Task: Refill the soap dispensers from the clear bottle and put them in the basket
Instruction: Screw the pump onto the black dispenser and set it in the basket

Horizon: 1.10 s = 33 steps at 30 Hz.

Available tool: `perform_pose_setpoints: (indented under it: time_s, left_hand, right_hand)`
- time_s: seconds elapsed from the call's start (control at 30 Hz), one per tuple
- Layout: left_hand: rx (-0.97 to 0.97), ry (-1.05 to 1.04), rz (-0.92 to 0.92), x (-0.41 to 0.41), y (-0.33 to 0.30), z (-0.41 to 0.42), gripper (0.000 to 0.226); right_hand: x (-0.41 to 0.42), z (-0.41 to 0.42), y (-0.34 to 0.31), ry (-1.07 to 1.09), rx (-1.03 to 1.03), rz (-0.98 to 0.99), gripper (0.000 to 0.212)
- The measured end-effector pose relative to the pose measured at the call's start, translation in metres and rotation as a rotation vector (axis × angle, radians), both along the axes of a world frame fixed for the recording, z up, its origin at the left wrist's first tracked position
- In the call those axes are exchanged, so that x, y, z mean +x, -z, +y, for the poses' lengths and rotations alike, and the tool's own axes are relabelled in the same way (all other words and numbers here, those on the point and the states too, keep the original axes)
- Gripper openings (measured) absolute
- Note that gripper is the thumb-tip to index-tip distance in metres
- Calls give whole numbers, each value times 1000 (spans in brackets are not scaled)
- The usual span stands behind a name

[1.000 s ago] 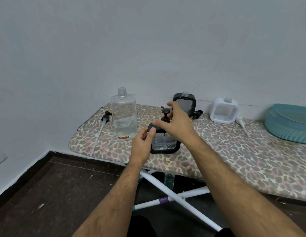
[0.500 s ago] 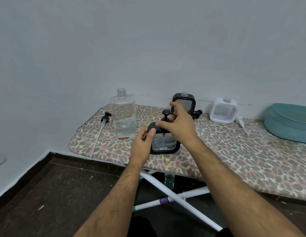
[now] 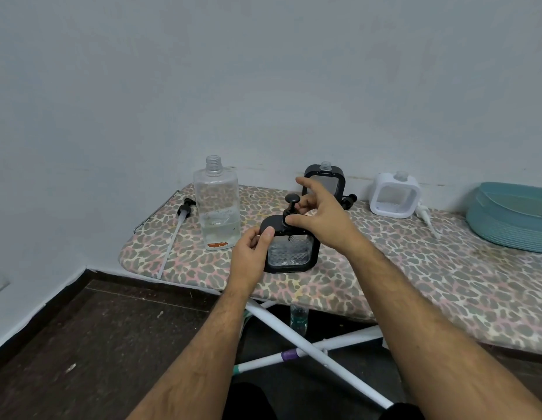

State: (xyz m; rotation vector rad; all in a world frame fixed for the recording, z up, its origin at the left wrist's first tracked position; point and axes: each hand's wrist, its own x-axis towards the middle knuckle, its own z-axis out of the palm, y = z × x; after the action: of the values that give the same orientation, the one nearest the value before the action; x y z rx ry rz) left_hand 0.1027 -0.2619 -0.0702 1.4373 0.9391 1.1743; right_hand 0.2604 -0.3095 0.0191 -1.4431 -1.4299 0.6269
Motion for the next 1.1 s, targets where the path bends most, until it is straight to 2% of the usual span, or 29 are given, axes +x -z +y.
perform_pose_setpoints:
  time_s: [0.1, 0.17, 0.23, 0.3, 0.4, 0.5, 0.6, 0.7, 0.87, 0.93, 1.1]
  left_hand:
    - [-1, 3, -2, 0, 2, 2, 35]
    - [-3, 1, 4, -1, 3, 3, 49]
    - [-1, 5, 2, -2, 3, 3, 64]
    - [-2, 9, 1, -1, 2, 2, 68]
    - [-3, 10, 5, -1, 2, 2, 50]
    - [-4, 8, -5, 0, 1, 1, 35]
    - [-4, 10, -6, 0, 2, 2, 33]
    - [6, 10, 10, 0, 3, 2, 30]
    - [11, 7, 7, -1, 4, 3, 52]
    - [9, 9, 11, -1, 4, 3, 55]
    - [24, 2, 22, 1, 3, 2, 36]
  right_hand:
    - [-9, 3, 5, 83, 23, -35, 72]
    - [-15, 6, 9, 106, 39, -35, 69]
    - [-14, 5, 9, 97, 35, -38, 68]
    - [-9, 2, 6, 29, -2, -19, 71]
    - [0, -2, -1, -112, -55, 56, 76]
    - [5, -2, -7, -167, -91, 20, 74]
    - [6, 0, -9, -149, -99, -44, 72]
    - [6, 2, -9, -33, -75, -98, 73]
    - [-11, 0, 0, 163, 28, -189, 67]
    - [-12, 0, 1, 156, 10, -162, 69]
    - [7, 0, -11, -90, -133, -46, 76]
